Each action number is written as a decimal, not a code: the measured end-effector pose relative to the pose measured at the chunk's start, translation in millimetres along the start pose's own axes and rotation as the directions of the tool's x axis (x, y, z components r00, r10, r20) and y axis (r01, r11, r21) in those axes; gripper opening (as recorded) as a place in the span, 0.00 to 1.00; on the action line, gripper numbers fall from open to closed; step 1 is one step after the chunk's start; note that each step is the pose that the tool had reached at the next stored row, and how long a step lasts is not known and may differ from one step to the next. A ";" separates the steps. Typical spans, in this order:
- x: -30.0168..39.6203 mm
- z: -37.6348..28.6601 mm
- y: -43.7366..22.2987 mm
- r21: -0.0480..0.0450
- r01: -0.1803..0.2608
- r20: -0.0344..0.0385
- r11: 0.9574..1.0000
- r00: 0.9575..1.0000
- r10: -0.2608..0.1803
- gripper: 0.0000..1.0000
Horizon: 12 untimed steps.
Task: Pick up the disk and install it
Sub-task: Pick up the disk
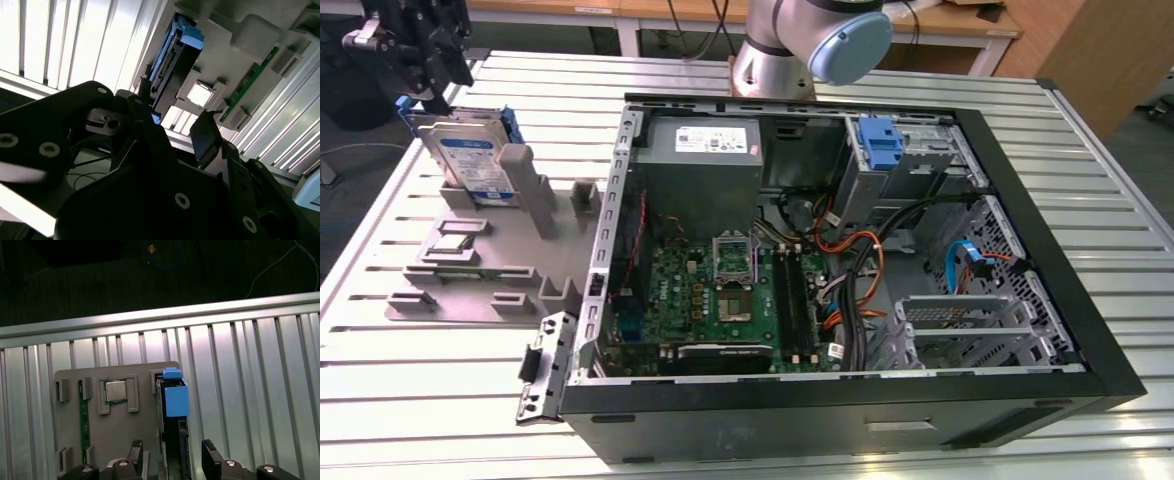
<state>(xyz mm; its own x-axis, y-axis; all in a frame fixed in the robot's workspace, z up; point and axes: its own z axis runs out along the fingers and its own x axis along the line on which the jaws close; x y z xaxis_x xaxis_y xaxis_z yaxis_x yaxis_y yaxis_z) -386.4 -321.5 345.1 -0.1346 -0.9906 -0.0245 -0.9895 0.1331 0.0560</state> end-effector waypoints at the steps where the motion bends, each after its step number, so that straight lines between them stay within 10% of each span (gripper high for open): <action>1: 0.0 0.0 0.0 0.000 0.000 0.000 1.000 1.000 0.000 0.59; 12: 0.0 1.1 -0.3 0.000 0.000 0.000 1.000 1.000 0.000 0.59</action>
<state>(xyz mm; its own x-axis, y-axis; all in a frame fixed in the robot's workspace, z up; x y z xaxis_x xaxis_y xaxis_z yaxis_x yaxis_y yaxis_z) -386.2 -321.5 343.9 -0.1347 -0.9906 -0.0246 -0.9895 0.1331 0.0559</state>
